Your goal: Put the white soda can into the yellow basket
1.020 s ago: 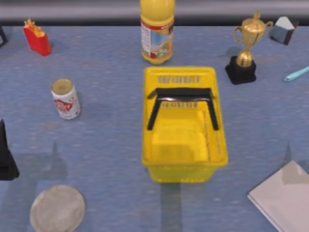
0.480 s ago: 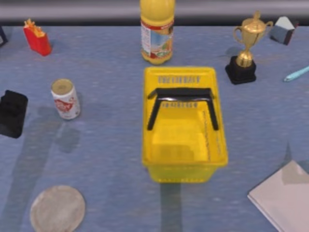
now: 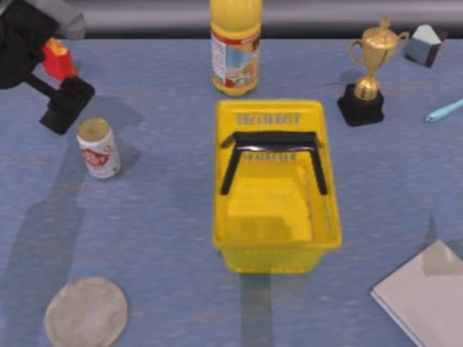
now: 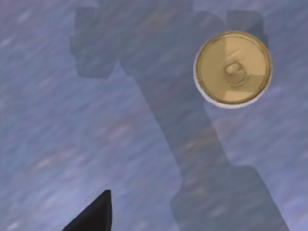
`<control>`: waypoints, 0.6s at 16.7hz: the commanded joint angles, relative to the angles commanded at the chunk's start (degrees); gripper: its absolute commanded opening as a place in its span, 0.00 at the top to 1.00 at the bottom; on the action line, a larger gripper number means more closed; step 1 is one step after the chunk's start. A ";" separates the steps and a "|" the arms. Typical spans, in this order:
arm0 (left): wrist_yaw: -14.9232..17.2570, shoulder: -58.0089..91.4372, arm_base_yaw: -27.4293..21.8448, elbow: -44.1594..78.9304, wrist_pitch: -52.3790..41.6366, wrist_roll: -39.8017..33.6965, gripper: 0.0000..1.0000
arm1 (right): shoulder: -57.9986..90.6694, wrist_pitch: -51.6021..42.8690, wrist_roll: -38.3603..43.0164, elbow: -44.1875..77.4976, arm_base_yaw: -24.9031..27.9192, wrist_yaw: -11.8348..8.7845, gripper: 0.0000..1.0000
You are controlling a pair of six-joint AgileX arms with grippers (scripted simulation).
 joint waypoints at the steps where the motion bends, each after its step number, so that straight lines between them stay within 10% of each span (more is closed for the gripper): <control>1: -0.04 5.23 -0.29 4.69 -2.77 1.43 0.00 | 0.00 0.00 0.00 0.00 0.00 0.00 0.00; 10: -0.58 36.37 -1.57 32.20 -18.88 9.48 0.00 | 0.00 0.00 0.00 0.00 0.00 0.00 0.00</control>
